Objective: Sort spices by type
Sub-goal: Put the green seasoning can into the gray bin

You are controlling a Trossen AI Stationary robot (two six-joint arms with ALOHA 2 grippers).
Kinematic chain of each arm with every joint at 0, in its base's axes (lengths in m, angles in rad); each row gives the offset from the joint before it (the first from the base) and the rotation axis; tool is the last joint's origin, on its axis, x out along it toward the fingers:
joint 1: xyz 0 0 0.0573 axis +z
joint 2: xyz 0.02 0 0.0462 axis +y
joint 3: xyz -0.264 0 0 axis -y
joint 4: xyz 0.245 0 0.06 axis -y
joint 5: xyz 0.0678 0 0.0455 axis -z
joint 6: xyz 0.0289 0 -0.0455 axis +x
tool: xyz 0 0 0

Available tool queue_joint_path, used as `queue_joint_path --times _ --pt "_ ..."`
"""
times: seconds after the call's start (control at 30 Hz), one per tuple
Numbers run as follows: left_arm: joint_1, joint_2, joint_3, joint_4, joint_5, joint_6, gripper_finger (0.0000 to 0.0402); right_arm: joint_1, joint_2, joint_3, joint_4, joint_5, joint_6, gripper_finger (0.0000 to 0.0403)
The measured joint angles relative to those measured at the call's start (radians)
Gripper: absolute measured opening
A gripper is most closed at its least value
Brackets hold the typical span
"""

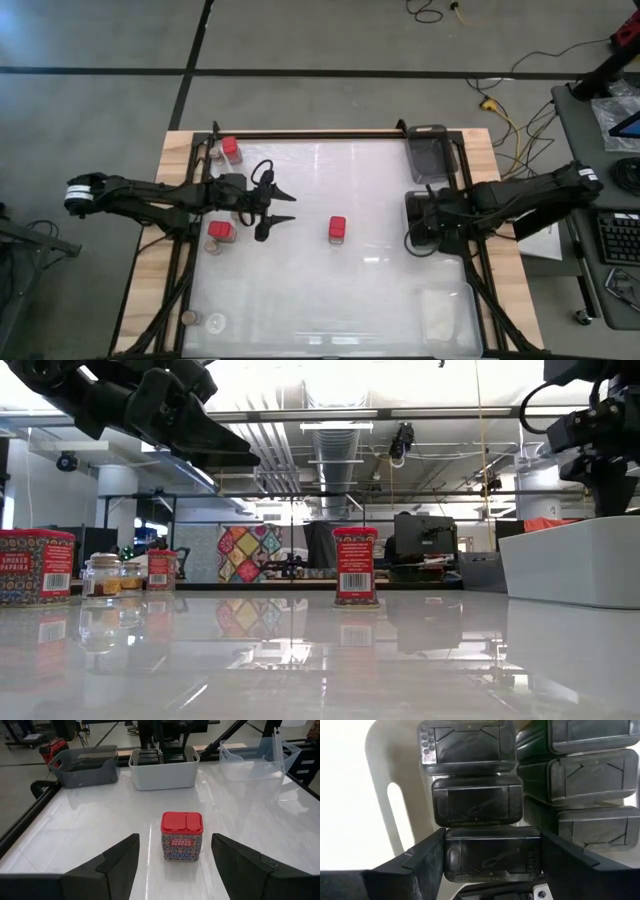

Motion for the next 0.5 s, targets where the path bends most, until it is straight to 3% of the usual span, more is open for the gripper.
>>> queue_joint_path --times 0.5 --pt "0.000 0.000 0.000 -0.016 0.001 0.024 0.0232 0.000 0.050 0.003 -0.014 -0.001 -0.001 0.0298"
